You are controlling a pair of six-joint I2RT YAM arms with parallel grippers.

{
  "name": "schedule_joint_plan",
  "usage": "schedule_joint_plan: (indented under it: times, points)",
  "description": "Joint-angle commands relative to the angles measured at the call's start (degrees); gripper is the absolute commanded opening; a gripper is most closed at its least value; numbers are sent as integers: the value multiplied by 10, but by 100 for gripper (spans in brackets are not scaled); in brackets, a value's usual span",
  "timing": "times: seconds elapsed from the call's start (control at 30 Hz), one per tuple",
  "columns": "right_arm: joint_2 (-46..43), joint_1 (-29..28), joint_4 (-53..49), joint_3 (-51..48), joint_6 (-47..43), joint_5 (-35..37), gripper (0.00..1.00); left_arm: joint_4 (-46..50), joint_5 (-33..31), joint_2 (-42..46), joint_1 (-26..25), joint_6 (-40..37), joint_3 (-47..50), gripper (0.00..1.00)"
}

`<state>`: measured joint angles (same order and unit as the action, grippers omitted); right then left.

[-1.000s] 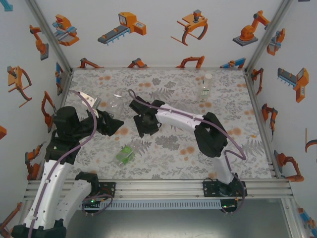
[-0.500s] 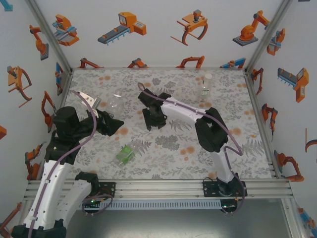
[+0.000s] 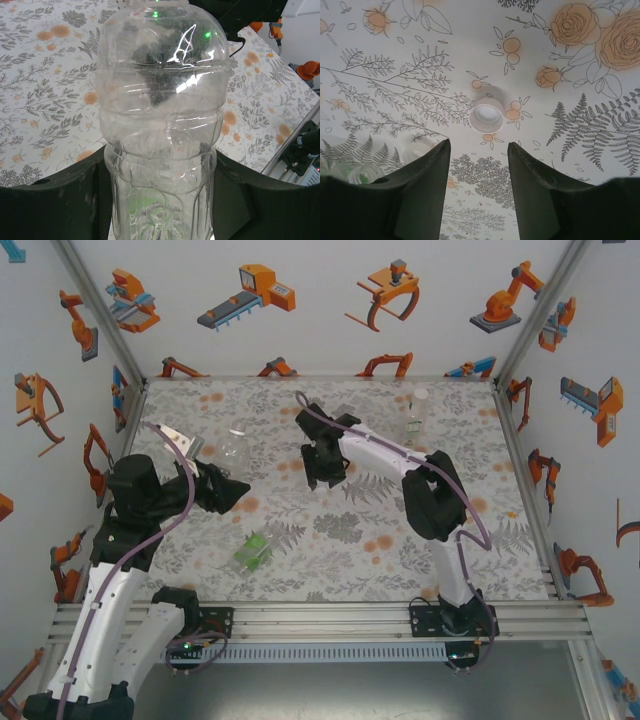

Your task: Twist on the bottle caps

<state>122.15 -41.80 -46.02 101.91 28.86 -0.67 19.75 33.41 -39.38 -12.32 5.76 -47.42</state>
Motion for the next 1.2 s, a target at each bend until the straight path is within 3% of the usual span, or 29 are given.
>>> schedule_joint_plan:
  times: [0.0, 1.17]
  points:
    - [14, 4, -9, 25, -8, -8, 45, -15, 2, 7, 3, 11, -2, 0]
    - [55, 10, 2, 19, -19, -8, 43, -21, 6, -10, 3, 15, -13, 0]
